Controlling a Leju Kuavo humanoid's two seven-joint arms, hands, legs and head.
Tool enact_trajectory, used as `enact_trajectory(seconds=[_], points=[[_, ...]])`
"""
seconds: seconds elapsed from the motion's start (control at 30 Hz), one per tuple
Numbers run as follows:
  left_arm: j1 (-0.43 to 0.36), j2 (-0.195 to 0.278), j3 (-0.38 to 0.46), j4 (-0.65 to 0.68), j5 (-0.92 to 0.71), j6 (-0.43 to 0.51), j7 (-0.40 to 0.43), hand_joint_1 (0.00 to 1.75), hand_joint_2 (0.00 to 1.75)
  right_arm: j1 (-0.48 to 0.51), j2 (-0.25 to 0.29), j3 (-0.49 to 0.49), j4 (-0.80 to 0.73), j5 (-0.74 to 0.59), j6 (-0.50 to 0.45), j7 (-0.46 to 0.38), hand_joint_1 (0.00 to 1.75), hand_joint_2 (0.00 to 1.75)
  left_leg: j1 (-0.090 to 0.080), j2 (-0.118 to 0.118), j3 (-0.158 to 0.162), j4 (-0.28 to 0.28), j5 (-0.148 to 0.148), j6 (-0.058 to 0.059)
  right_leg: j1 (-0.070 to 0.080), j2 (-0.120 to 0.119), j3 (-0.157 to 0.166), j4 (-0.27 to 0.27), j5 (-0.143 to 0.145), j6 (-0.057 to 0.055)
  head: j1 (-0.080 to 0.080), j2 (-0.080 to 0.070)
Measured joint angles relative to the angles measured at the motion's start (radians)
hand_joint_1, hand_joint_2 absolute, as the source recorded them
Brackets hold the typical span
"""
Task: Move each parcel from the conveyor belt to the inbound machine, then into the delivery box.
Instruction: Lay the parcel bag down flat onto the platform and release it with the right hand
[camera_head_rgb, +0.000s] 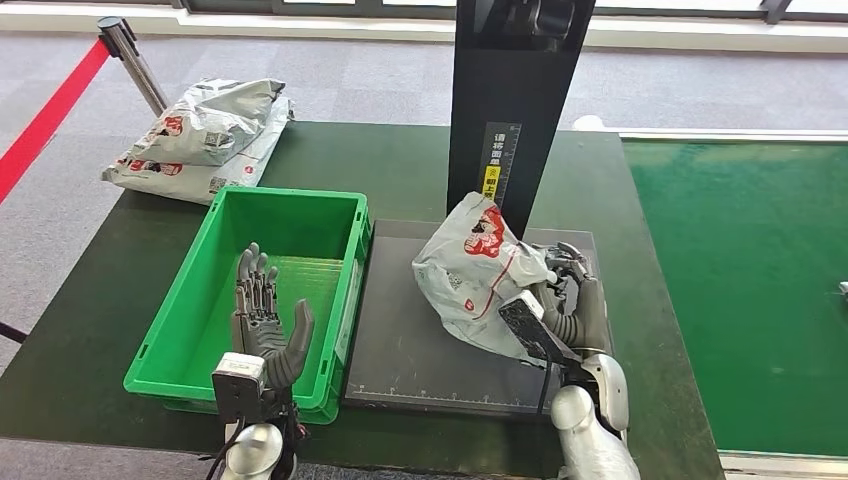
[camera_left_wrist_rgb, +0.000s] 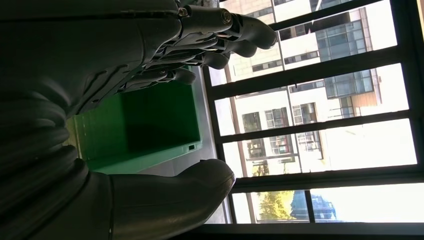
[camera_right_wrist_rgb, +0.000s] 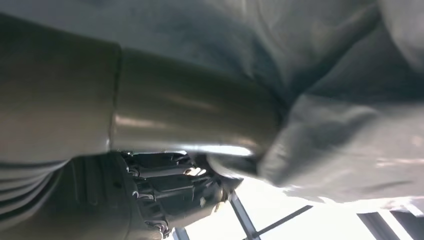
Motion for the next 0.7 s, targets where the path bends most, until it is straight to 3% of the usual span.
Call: enact_trajectory(seconds=[0.17,0.33,0.57,0.7], points=[[0.0,0.001,0.0,0.01,0.0,-0.002,0.0,0.0,1.75,-0.004,-0.019,0.0,0.039,-0.01,0.039,0.061,0.0,0.0,0.0,0.0,0.0,0.0,0.0,0.0,0.0,0.0,0.0,0.0,0.0,0.0,0.0,0.0],[-0.001,0.001,0.0,0.019,-0.001,-0.003,0.0,0.0,1.75,-0.018,-0.037,0.0,0.06,-0.036,0.041,0.065,0.0,0.0,0.0,0.001,0.0,0.0,0.0,0.0,0.0,0.001,0.0,0.0,0.0,0.0,0.0,0.0],[-0.001,0.001,0.0,0.024,-0.012,-0.002,0.0,0.0,1.75,-0.027,-0.044,0.0,0.068,-0.119,0.014,-0.03,0.0,0.0,0.0,0.001,0.0,0.0,0.0,0.0,0.0,0.001,0.0,0.0,0.0,0.0,0.0,0.0],[-0.001,0.001,0.0,0.026,-0.014,0.009,0.0,0.0,1.75,-0.028,-0.048,-0.003,0.06,-0.258,0.003,-0.147,0.0,0.0,0.0,0.001,0.0,0.0,0.0,0.0,0.0,0.001,0.0,0.0,0.0,0.0,0.0,0.0]])
